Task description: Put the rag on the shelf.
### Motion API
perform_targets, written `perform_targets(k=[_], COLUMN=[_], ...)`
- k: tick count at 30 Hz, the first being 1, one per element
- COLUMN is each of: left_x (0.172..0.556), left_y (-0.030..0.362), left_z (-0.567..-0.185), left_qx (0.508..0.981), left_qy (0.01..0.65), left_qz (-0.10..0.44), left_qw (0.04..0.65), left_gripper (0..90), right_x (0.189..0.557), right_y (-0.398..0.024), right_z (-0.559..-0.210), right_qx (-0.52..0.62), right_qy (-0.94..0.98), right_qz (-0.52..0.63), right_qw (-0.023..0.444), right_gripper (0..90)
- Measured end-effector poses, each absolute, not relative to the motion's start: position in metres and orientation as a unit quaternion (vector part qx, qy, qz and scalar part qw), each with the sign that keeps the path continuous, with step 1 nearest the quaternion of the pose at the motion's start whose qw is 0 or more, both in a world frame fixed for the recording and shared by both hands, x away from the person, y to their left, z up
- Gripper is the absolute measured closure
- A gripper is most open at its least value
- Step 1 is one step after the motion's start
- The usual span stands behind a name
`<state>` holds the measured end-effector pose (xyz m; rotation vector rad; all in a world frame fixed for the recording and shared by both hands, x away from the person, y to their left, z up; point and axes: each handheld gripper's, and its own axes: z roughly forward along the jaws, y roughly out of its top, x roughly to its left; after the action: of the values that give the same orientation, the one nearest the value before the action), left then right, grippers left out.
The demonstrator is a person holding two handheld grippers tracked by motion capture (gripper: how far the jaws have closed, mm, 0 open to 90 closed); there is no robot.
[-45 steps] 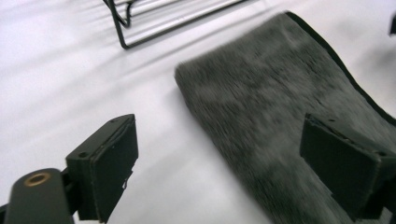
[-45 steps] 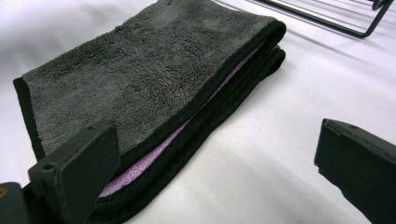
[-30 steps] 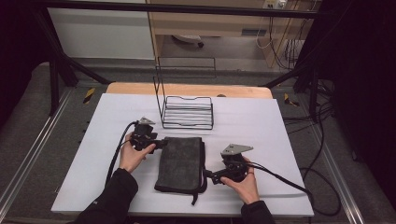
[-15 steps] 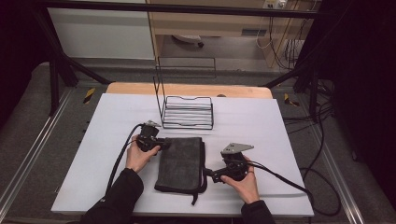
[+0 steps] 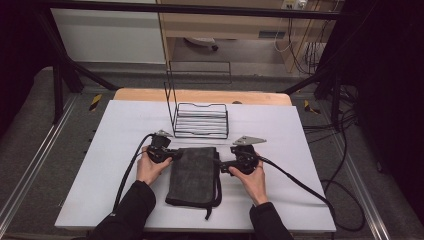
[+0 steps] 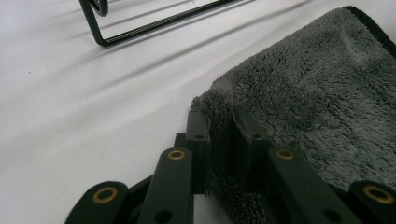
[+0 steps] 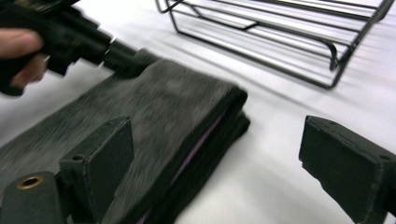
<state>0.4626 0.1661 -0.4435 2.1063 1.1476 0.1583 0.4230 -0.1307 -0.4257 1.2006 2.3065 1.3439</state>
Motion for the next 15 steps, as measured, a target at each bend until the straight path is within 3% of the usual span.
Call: perform_targets(k=[9,15], left_x=[0.462,0.462], left_y=[0.166,0.167], left_z=[-0.444,-0.445], left_qx=[0.819,0.819], left_qy=[0.440,0.438], left_qz=[0.064,0.064], left_qw=[0.363,0.364], left_gripper=[77.6,77.6], right_x=[0.455,0.456], right_y=[-0.100,-0.100], right_z=[-0.442,-0.448], right_qx=[0.424,0.428], right_qy=[0.794,0.805], right_qz=[0.419,0.398], right_qw=[0.117,0.107], right_gripper=[38.7,48.6])
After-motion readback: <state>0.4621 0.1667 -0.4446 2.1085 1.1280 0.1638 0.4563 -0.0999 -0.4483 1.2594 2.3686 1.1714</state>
